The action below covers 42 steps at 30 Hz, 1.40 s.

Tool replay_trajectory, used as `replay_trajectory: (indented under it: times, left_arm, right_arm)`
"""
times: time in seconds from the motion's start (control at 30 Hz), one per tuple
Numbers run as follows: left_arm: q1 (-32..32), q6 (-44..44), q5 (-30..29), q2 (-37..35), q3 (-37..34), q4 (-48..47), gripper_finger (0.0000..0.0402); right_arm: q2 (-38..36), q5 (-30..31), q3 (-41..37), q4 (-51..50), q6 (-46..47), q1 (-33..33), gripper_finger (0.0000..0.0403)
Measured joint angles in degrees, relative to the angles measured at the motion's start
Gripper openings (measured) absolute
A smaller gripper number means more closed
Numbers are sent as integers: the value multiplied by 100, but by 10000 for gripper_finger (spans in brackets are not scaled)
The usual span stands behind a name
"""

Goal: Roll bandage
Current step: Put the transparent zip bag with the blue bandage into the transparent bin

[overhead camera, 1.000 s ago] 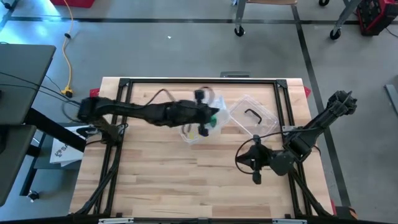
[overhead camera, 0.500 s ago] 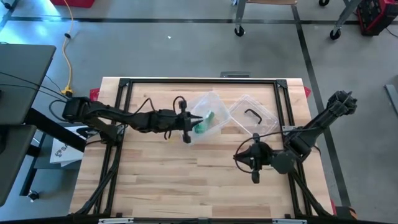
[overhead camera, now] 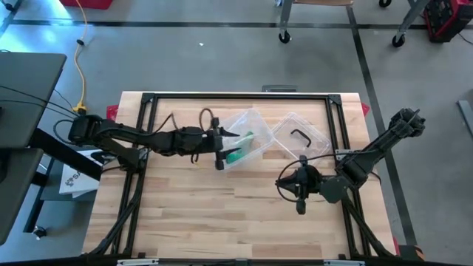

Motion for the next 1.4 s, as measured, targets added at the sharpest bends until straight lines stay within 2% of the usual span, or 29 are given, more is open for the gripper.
replay_trajectory:
  times: [0.17,0.27,0.4,0.47,0.6,0.7,0.87,0.93,1.03,1.17,1.4]
  left_arm:
    - [15,-14,-135,405,604,-1054,207]
    - [60,-103,-136,768,1330,-2453,207]
    - [118,-311,-1142,1365,2415,-4583,207]
    - [125,-325,-1377,1638,2882,-5289,207]
    - [164,-644,-992,2086,3504,-5886,195]
    - [279,-1024,-686,2328,3779,-6051,158]
    - [453,-1464,-603,2504,4050,-6232,39]
    - [472,-1636,-624,2495,4142,-6220,11]
    - [449,-1809,-881,2379,4239,-6108,7]
    - [256,-1721,-1532,2036,4203,-5555,2]
    - [-17,-1649,-1708,1770,3061,-3813,1]
  right_arm:
    - [0,-1,0,3,-1,-108,28]
    - [-1,-3,0,37,0,-210,28]
    - [-2,-2,0,43,31,-281,28]
    - [0,-1,0,43,29,-281,28]
    - [0,-3,0,40,9,-281,28]
    - [0,-46,0,21,4,-281,28]
    - [0,-170,0,-1,16,-277,28]
    - [0,-176,0,-12,8,-277,28]
    - [0,-178,0,-44,19,-277,28]
    - [-2,-201,0,-94,38,-275,28]
    - [-2,-422,0,-133,44,-269,28]
